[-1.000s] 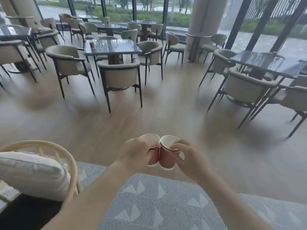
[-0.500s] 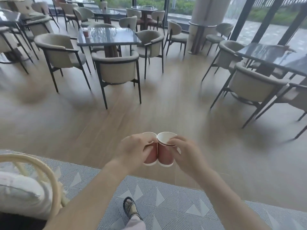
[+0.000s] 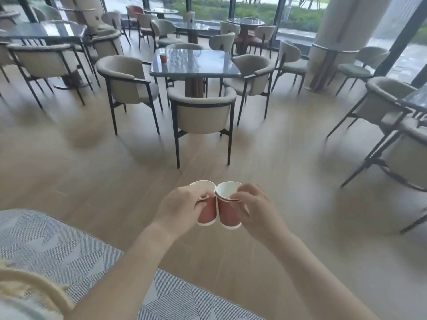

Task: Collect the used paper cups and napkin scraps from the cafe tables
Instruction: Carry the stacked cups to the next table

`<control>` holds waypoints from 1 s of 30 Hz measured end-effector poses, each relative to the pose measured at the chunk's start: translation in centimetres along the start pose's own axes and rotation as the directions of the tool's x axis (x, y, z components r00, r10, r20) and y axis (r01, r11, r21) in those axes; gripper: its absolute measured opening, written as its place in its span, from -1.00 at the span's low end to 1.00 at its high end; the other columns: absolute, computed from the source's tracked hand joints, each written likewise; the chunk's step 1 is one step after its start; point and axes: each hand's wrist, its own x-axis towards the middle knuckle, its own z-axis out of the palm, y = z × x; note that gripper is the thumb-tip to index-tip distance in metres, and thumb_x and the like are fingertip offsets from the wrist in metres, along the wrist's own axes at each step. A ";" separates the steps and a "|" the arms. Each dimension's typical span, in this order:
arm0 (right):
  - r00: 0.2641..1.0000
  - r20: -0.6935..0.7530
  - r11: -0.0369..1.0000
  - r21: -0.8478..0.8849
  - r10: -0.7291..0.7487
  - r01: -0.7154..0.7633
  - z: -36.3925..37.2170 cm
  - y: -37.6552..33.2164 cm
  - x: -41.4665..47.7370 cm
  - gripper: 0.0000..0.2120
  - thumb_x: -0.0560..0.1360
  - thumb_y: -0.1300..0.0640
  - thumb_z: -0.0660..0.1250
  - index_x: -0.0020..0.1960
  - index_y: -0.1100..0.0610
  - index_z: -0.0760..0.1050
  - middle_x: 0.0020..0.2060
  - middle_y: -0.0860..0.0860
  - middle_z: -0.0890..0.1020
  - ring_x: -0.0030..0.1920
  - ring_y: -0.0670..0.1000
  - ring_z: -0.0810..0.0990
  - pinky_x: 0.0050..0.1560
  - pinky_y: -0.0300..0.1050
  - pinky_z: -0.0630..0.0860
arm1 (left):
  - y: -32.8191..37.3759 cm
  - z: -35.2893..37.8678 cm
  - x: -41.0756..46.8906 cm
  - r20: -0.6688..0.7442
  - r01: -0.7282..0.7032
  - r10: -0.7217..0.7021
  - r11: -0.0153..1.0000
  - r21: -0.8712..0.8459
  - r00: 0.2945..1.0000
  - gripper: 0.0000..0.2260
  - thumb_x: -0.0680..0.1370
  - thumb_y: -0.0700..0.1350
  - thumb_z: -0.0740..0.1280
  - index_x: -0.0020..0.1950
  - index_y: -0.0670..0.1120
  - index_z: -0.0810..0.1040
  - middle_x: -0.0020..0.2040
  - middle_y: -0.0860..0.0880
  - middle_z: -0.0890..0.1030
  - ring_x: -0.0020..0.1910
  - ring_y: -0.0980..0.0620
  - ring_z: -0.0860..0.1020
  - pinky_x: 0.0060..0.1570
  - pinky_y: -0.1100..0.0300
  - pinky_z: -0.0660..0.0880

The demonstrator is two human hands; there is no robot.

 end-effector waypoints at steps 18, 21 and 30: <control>0.968 0.150 0.977 0.102 -0.202 0.189 15.5 6.0 41.7 -0.88 0.48 0.10 0.35 -0.02 0.07 0.63 -0.13 0.02 0.54 -0.02 0.05 0.47 -0.11 -0.10 0.47 | -21.0 -9.0 32.1 -0.135 0.231 -0.221 0.971 0.065 0.966 -0.67 0.44 -0.20 0.32 0.05 0.19 0.37 -0.05 0.18 0.62 -0.08 0.03 0.59 -0.25 0.18 0.48; 0.959 0.169 0.969 0.138 -0.227 0.205 18.5 6.6 48.8 -0.90 0.46 0.11 0.37 -0.05 0.05 0.63 -0.15 -0.01 0.54 -0.03 0.04 0.47 -0.11 -0.12 0.46 | -24.3 -10.9 37.2 -0.166 0.285 -0.274 0.957 0.045 0.947 -0.66 0.44 -0.20 0.32 0.07 0.21 0.40 -0.03 0.14 0.64 -0.05 0.01 0.59 -0.13 0.08 0.53; 0.921 0.250 0.946 0.209 -0.297 0.249 29.8 4.9 65.3 -0.91 0.44 0.19 0.39 -0.10 0.05 0.62 -0.18 -0.02 0.53 -0.12 0.01 0.42 -0.17 -0.30 0.30 | -36.5 -16.2 47.6 -0.342 0.424 -0.422 0.903 -0.072 0.840 -0.71 0.45 -0.28 0.37 0.03 0.08 0.64 -0.01 0.08 0.67 -0.02 0.01 0.60 -0.05 0.18 0.46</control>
